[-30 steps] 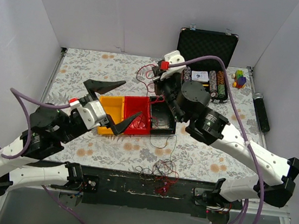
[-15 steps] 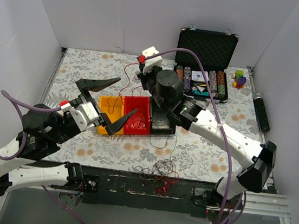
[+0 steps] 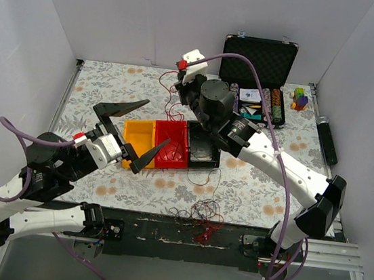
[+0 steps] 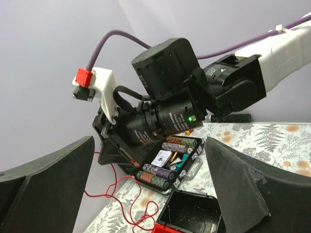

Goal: Untangle the cables
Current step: Place the cable in the bin.

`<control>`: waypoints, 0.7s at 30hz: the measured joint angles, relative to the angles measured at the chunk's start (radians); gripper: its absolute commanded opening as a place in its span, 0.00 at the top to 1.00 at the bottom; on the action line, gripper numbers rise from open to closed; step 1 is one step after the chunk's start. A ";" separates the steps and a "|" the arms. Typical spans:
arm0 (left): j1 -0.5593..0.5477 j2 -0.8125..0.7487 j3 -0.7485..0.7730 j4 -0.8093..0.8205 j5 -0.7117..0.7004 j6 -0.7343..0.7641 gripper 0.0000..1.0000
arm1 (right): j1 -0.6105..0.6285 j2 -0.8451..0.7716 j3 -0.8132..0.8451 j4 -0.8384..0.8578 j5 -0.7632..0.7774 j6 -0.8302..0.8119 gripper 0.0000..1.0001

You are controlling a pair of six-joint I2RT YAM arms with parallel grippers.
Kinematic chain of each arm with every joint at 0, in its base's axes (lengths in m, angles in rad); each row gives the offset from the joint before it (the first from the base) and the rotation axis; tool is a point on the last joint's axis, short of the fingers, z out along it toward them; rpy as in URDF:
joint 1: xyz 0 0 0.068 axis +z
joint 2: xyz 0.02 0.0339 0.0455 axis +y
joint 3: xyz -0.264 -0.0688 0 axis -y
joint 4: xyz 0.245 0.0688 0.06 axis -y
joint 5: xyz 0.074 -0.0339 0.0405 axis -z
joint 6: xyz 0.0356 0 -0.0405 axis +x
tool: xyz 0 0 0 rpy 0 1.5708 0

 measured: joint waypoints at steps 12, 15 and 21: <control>0.000 -0.006 -0.063 0.003 0.002 -0.039 0.02 | -0.002 -0.035 0.000 -0.003 -0.029 -0.002 0.99; 0.000 -0.005 -0.077 0.005 0.002 -0.052 0.02 | -0.006 -0.033 -0.001 -0.004 -0.028 -0.007 0.99; 0.000 0.006 -0.091 0.006 0.002 -0.063 0.02 | -0.028 -0.034 -0.016 -0.003 -0.028 -0.009 0.99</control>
